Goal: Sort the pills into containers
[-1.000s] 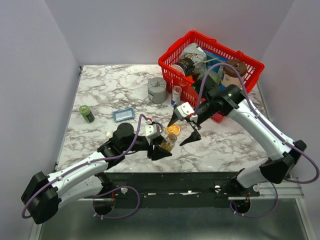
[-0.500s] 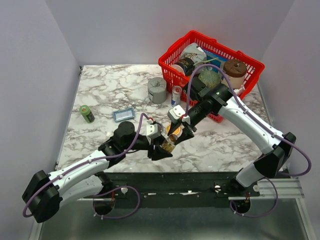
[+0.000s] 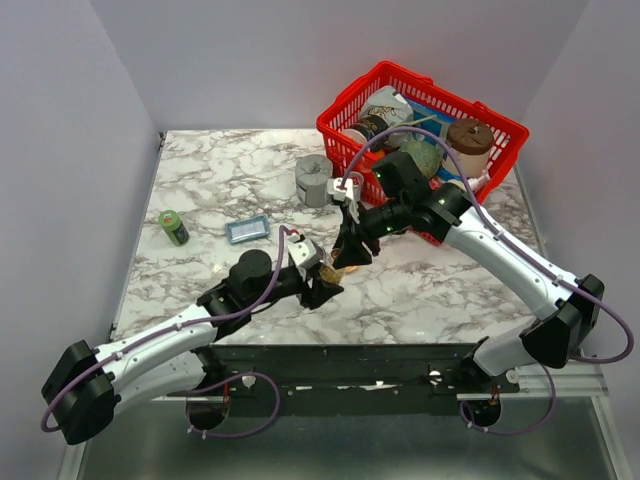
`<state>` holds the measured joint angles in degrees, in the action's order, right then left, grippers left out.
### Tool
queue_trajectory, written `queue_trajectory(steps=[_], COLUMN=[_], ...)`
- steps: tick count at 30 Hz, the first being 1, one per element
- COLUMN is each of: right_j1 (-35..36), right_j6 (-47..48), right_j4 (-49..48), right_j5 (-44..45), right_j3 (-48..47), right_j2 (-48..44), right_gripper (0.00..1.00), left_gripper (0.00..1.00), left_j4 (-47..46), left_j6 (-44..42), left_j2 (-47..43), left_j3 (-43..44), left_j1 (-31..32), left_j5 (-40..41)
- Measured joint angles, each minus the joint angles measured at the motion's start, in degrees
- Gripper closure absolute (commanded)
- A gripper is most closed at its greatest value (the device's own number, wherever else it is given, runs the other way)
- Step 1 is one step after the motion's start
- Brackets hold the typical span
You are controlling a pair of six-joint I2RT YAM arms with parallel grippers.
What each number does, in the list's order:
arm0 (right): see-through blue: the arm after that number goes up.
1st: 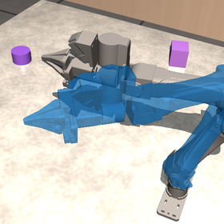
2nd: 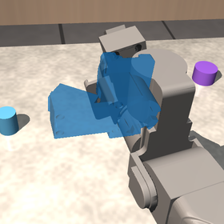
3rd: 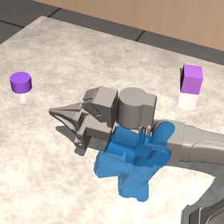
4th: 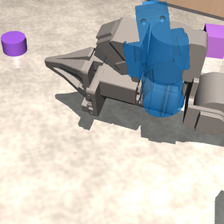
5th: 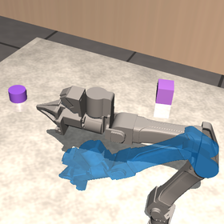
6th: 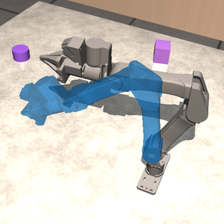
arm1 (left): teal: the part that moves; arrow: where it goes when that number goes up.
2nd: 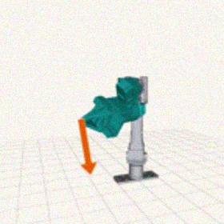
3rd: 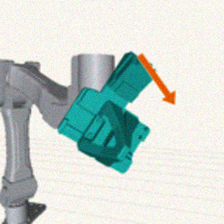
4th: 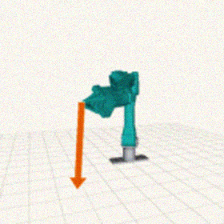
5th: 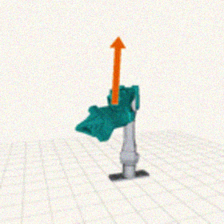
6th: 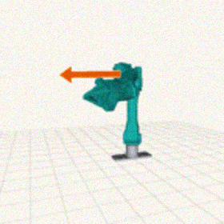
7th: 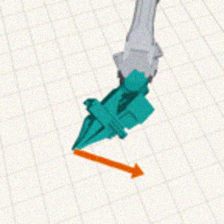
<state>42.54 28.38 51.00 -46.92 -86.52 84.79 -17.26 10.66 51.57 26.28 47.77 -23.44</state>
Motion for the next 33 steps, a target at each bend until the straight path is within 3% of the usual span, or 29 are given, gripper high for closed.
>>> queue_trajectory(steps=[1, 4, 5, 8, 10, 14, 18, 24, 28, 33], right_j1=[-0.04, -0.28, -0.46, -1.4, -2.43, -4.09, -4.9, -3.56, -1.53, 0.92], right_j6=[-4.17, -13.94, -15.82, -18.97, -18.25, -9.46, 10.16, 37.38, 44.85, 47.01], right_j4=[-2.91, -8.52, -9.33, -9.46, -7.85, -2.82, 6.45, 20.28, 23.04, 24.28], right_j5=[2.1, 6.56, 7.3, 6.38, 3.76, -1.66, -8.07, -12.57, -12.74, -12.61], right_j3=[1.33, 3.93, 4.11, 3.52, 1.31, -6.38, -10.91, -9.57, -9.57, -9.44], right_j2=[-0.48, -0.79, -0.63, -0.22, 0.04, -0.26, -2.99, -4.5, -0.39, 2.58], right_gripper=[0.71, 0.48, 0.32, 0.07, 0.0, 0.0, 0.0, 0.01, 0.05, 0.17], left_gripper=[1.0, 1.0, 1.0, 1.0, 1.0, 1.0, 1.0, 1.0, 1.0, 1.0], left_j4=[0.02, -0.17, -0.48, -2.58, -4.55, -5.31, -3.43, -0.02, 1.66, 3.43], left_j6=[-0.13, -0.35, -0.37, -0.28, -0.28, -0.31, -0.59, -1.51, -2.34, -3.48], left_j2=[0.44, 2.08, 2.73, 3.32, 2.93, 0.5, -2.16, -2.25, -0.55, 0.94], left_j3=[0.0, 0.07, 0.07, 0.07, 0.07, -0.31, -0.48, 0.59, 2.84, 4.96], left_j1=[0.48, 1.14, 1.11, 1.03, 0.68, -0.74, -1.95, -2.32, -2.32, -2.34], left_j5=[3.13, 8.44, 9.38, 10.82, 10.58, 6.78, 0.37, -13.38, -19.26, -22.56])
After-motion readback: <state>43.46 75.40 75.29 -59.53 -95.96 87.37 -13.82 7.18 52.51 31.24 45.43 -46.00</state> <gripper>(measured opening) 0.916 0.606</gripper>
